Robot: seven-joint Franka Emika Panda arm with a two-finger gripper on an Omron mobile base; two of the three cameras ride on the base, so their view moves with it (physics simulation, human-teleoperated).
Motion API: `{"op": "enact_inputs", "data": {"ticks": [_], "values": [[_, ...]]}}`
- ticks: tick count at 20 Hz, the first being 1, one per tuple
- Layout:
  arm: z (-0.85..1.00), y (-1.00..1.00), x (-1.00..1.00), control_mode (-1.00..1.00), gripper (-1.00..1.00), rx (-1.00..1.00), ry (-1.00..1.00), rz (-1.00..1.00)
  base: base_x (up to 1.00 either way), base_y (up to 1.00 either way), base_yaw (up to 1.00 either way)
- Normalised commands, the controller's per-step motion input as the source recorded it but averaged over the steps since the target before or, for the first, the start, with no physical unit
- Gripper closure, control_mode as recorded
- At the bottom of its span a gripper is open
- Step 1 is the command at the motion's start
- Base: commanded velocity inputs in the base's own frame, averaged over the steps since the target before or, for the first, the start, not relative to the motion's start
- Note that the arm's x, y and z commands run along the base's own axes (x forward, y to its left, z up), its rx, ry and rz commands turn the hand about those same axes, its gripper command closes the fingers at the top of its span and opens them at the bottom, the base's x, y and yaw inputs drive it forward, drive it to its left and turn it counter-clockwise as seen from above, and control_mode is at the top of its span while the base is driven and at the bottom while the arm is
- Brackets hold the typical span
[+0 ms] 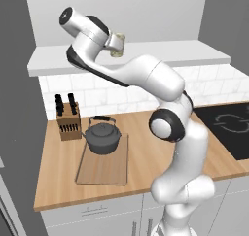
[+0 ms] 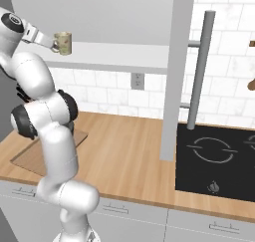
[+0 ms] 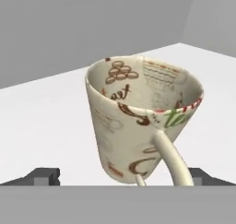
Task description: Pick the kettle from the counter and place it on the tray. Then pick the mug from the cabinet and place it on the tray. Then close the cabinet doors.
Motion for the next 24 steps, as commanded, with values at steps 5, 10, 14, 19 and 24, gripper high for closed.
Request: {"op": "enact_inputs", "data": {"ticks": [5,10,14,19,24], "values": [[-0.14,0.00,0.16,-1.00,-1.00,0.00,0.00,0.00,0.00,0.00,0.00],[-0.04,-0.23,0.03,-1.00,-1.00,0.00,0.00,0.00,0.00,0.00,0.00],[-0.09,-0.46,0.00,-1.00,1.00,0.00,-0.05,0.00,0.00,0.00,0.00],[-0.25,-0.46,-0.08,-1.00,1.00,0.00,-0.12,0.00,0.00,0.00,0.00],[-0.29,-0.05,-0.49,-1.00,1.00,0.00,-0.25,0.07,0.00,0.00,0.00]]}}
